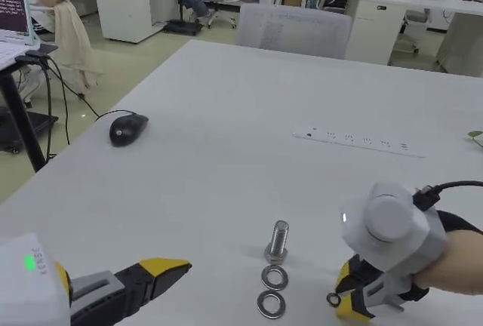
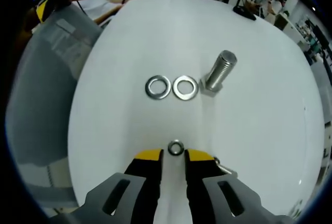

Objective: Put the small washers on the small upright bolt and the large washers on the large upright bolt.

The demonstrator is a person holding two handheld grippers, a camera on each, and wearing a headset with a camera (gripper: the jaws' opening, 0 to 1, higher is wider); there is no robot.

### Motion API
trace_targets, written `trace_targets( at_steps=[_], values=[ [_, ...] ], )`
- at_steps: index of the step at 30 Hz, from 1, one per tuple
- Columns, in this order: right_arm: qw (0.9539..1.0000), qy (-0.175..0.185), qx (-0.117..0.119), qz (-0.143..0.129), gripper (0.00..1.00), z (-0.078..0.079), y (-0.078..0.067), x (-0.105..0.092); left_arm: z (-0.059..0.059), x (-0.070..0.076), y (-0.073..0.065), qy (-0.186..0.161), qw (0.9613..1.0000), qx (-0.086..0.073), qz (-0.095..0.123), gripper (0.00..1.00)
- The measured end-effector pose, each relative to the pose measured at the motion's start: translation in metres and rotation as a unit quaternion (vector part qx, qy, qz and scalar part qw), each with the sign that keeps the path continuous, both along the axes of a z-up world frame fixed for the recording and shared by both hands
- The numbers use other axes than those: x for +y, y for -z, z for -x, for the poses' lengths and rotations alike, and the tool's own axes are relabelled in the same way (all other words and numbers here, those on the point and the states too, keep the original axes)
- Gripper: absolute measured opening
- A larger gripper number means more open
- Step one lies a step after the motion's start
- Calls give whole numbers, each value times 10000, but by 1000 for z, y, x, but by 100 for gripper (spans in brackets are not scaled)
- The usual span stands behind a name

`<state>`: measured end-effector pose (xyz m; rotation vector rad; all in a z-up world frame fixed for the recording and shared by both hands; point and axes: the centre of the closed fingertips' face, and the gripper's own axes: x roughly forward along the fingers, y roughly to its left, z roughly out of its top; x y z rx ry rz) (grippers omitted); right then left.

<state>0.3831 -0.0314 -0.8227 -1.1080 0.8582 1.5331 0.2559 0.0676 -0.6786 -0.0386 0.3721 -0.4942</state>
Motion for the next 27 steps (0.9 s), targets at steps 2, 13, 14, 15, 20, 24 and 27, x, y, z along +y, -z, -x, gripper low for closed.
trace_targets(
  at_steps=[2,13,14,15,20,24,27],
  values=[
    [10000,-36,0,19,18,0,0,0,-1,0,0,-1,10000,-7,9,54],
    [9999,-70,-54,53,17,1,1,1,-3,-2,0,47,10000,-17,18,54],
    [9999,-87,-62,59,16,1,1,1,-3,-2,0,43,10000,-10,19,54],
    [9999,-97,-65,68,16,1,1,1,-3,-1,1,42,10000,0,4,54],
    [9999,-109,-79,88,15,2,1,1,-2,-1,1,27,10000,-8,14,54],
    [9999,-83,-71,100,15,1,1,1,-2,0,1,3,10000,-11,29,54],
    [9999,-111,-83,94,14,2,1,1,-2,0,1,-4,10000,-12,21,54]
  ],
)
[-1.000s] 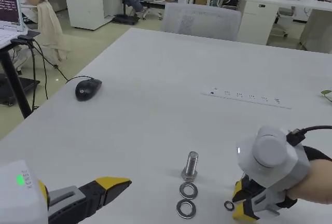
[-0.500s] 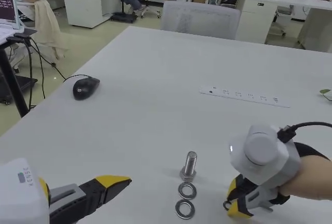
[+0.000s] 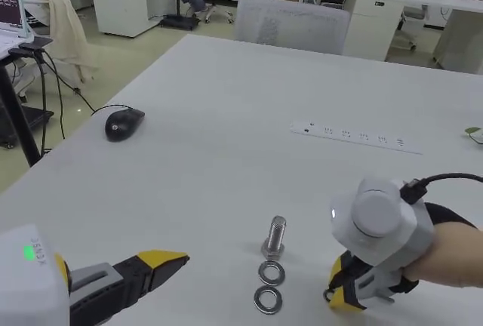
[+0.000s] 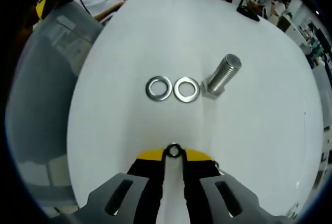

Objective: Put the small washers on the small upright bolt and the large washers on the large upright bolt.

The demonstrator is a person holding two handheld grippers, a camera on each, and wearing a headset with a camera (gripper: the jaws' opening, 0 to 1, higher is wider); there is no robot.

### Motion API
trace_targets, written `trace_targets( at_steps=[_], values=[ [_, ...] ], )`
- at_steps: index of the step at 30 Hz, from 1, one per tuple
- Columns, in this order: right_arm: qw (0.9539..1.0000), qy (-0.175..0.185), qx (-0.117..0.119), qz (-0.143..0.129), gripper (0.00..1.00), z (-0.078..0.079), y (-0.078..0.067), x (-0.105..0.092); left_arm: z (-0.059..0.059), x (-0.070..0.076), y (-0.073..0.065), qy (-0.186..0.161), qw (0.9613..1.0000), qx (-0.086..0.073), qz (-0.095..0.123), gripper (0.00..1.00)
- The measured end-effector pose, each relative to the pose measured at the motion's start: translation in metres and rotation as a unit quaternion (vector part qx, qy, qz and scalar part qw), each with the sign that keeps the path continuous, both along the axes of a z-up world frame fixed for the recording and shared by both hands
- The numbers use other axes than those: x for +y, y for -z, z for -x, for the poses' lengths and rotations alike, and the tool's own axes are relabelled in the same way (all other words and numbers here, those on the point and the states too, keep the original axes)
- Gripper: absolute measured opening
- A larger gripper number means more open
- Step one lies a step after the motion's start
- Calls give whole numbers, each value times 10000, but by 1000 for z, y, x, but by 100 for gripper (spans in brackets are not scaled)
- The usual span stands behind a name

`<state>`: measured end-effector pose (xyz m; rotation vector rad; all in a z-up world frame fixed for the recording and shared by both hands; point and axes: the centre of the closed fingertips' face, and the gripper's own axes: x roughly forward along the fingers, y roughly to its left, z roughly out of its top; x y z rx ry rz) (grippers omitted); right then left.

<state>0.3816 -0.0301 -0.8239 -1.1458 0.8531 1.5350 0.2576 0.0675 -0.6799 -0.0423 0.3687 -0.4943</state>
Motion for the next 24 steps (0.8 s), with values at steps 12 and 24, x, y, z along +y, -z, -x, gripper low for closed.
trace_targets(
  at_steps=[12,24],
  values=[
    [10000,65,-19,-52,13,0,-1,1,0,1,-2,-22,10000,-5,-16,54],
    [9998,136,-26,-124,12,1,-12,-10,0,-2,-4,18,10000,-13,-38,54]
  ],
)
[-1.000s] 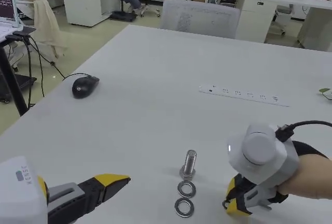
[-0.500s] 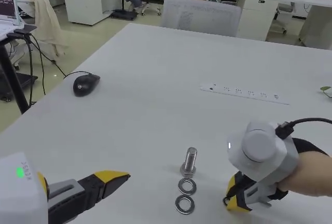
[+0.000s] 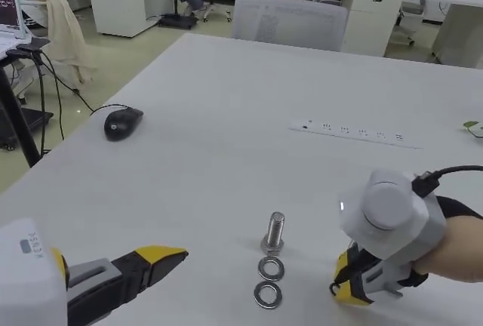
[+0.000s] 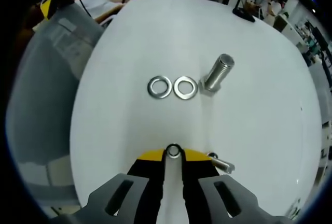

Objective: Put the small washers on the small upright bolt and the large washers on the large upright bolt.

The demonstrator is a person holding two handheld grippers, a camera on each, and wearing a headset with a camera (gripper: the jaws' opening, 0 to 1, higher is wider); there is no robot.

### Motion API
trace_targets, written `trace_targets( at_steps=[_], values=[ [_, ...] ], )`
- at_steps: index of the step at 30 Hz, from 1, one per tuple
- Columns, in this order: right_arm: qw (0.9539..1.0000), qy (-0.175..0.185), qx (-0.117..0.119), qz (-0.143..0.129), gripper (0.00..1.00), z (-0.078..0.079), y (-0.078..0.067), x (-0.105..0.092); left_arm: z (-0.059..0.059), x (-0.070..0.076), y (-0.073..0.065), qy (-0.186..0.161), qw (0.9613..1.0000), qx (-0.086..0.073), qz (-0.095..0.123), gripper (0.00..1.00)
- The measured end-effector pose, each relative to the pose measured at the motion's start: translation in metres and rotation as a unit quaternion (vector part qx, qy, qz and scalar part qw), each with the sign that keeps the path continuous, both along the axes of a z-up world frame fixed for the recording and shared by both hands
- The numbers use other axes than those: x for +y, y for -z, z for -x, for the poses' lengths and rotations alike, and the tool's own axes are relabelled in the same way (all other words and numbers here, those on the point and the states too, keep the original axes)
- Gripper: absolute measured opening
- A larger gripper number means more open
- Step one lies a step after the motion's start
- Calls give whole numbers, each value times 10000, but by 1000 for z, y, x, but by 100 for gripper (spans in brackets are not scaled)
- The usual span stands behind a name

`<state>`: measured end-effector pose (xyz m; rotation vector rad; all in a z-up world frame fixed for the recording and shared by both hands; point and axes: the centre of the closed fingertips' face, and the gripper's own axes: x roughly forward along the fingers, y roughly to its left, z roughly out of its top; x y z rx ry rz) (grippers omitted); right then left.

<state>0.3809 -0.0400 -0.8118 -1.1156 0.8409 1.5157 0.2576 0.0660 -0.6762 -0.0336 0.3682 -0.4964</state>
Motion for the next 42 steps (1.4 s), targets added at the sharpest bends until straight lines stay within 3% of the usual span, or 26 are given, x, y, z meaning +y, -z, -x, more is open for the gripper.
trace_targets(
  at_steps=[23,38,42],
  values=[
    [9993,313,-209,-57,12,-20,-31,-23,2,-5,-4,80,9999,-29,-69,54],
    [9982,346,-450,-198,12,-46,-54,-12,-3,-1,-10,110,9999,-77,-98,54],
    [9984,277,-455,-191,13,-46,-55,-7,-4,-1,-10,133,9998,-84,-120,54]
  ],
)
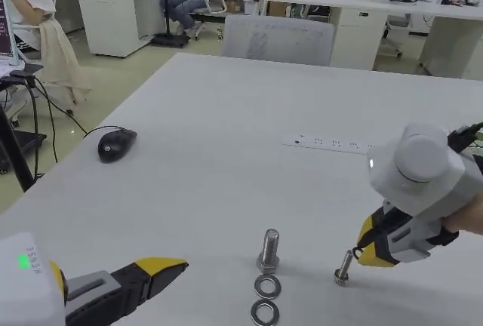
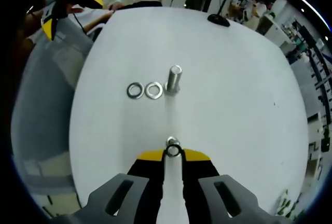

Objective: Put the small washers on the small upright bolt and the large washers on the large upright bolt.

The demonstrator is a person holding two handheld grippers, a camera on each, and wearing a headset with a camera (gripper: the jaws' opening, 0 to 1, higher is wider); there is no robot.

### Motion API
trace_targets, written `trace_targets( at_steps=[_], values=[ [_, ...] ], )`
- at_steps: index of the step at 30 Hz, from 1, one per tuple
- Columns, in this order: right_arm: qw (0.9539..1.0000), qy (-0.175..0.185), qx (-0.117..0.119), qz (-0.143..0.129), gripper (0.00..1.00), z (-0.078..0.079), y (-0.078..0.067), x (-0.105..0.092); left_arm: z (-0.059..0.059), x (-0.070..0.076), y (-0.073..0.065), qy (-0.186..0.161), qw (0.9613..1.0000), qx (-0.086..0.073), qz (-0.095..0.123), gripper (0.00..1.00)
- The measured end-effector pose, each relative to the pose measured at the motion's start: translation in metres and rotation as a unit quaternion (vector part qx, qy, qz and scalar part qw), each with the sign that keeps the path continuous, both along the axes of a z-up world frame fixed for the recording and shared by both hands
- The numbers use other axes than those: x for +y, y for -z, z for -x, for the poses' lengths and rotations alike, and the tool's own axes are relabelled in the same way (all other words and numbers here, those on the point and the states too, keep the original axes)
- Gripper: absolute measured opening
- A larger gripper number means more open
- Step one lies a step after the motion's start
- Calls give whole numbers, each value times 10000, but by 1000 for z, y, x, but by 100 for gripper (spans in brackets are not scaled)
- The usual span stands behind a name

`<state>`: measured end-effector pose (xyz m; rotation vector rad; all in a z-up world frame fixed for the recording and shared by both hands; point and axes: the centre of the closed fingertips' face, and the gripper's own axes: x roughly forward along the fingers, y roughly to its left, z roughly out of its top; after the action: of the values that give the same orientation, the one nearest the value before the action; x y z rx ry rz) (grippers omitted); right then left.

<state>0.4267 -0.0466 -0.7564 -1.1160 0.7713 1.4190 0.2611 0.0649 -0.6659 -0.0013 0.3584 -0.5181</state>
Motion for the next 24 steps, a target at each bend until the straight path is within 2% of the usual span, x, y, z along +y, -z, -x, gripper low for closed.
trace_targets(
  at_steps=[11,22,24],
  values=[
    [9999,-143,31,87,13,0,2,6,-2,0,-2,21,10000,-6,-26,54],
    [9994,-265,42,223,13,-1,14,6,1,-1,0,-8,10000,29,-23,54],
    [9990,-376,-32,240,13,-2,17,7,1,-1,0,-18,10000,36,-19,54]
  ],
)
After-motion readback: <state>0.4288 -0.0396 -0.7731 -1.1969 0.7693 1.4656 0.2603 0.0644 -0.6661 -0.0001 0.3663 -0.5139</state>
